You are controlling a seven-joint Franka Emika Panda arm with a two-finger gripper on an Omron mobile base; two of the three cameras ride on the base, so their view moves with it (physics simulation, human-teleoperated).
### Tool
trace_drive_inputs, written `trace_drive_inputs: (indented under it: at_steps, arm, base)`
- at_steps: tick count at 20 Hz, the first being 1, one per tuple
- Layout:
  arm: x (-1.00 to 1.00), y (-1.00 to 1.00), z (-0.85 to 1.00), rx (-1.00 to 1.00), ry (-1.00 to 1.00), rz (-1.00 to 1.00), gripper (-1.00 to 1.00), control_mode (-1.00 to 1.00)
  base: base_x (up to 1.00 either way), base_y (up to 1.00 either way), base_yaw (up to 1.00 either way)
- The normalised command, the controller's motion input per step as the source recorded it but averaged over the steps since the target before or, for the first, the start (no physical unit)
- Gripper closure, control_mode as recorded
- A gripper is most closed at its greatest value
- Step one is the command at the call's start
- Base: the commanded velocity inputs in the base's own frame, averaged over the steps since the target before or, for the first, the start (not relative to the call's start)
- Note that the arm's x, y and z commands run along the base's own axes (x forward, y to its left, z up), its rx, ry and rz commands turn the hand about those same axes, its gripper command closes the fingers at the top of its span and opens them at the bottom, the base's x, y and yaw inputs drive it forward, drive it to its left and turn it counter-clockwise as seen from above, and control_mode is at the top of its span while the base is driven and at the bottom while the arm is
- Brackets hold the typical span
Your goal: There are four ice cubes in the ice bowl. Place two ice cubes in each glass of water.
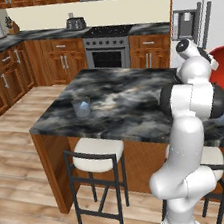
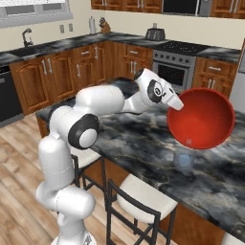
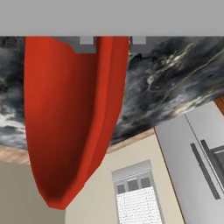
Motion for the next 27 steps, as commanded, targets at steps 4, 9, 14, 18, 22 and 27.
trace_drive_inputs:
  at_steps: [4, 9, 14, 18, 22, 27]
  arm:
    - [-0.33, 0.02, 0.17, -0.03, -0.13, 0.00, 1.00, -1.00]
    - [-0.29, 0.19, 0.26, -0.02, -0.08, 0.00, 1.00, -1.00]
    - [-0.18, 0.30, 0.33, -0.02, -0.05, -0.02, 1.00, -1.00]
    - [0.03, 0.45, 0.53, -0.02, 0.00, -0.01, 1.00, -1.00]
    - [0.00, 0.96, 0.30, -0.11, 0.18, 0.07, 1.00, -1.00]
    - [-0.33, 0.62, 0.00, -0.21, 0.43, 0.35, 1.00, -1.00]
  base:
    - [0.00, 0.00, 0.00]
    - [0.00, 0.00, 0.00]
    - [0.00, 0.00, 0.00]
    - [0.00, 0.00, 0.00]
    - [0.00, 0.00, 0.00]
    - [0.00, 0.00, 0.00]
